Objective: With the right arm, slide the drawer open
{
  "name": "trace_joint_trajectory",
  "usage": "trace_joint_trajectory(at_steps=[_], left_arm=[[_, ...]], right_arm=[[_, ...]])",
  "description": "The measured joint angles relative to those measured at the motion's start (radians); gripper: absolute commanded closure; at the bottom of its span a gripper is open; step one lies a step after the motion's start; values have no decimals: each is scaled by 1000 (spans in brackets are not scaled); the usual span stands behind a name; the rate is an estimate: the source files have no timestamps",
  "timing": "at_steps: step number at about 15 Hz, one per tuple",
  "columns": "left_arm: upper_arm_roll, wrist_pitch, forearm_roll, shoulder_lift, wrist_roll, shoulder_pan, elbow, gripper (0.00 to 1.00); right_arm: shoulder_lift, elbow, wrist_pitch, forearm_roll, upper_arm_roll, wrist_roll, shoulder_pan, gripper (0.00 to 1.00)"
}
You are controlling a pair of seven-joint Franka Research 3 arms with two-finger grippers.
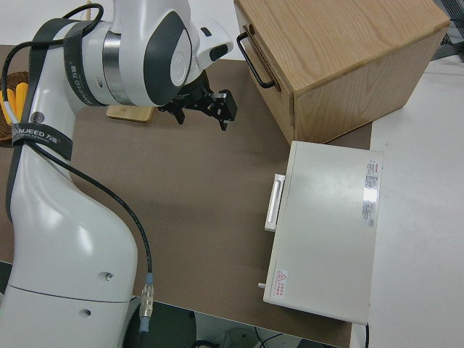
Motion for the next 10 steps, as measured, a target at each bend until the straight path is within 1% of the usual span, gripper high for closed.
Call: trace_joint_trajectory(at_steps=[10], left_arm=[[0,0,0,0,0,0,0,5]], right_arm=[[0,2,0,-2,-4,-7,-4,9]])
